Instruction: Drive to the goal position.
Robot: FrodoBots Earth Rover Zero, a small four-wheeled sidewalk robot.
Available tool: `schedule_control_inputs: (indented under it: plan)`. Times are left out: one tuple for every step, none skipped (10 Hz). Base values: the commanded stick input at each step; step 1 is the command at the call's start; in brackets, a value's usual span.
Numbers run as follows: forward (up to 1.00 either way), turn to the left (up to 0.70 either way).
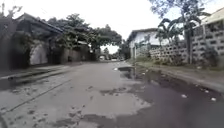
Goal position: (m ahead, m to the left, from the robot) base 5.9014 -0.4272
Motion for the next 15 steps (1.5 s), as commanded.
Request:
schedule_control_inputs:
  plan:
    - [0.85, 0.0]
    - [0.85, 0.0]
    - [0.85, 0.0]
    - [0.85, 0.0]
    - [0.85, 0.0]
    - [0.85, 0.0]
    - [0.85, 0.0]
    - [0.85, 0.0]
    - [0.85, 0.0]
    - [0.85, 0.0]
    - [0.94, 0.0]
    - [1.0, 0.0]
    - [1.0, 0.0]
    - [1.0, 0.0]
    - [1.0, 0.0]
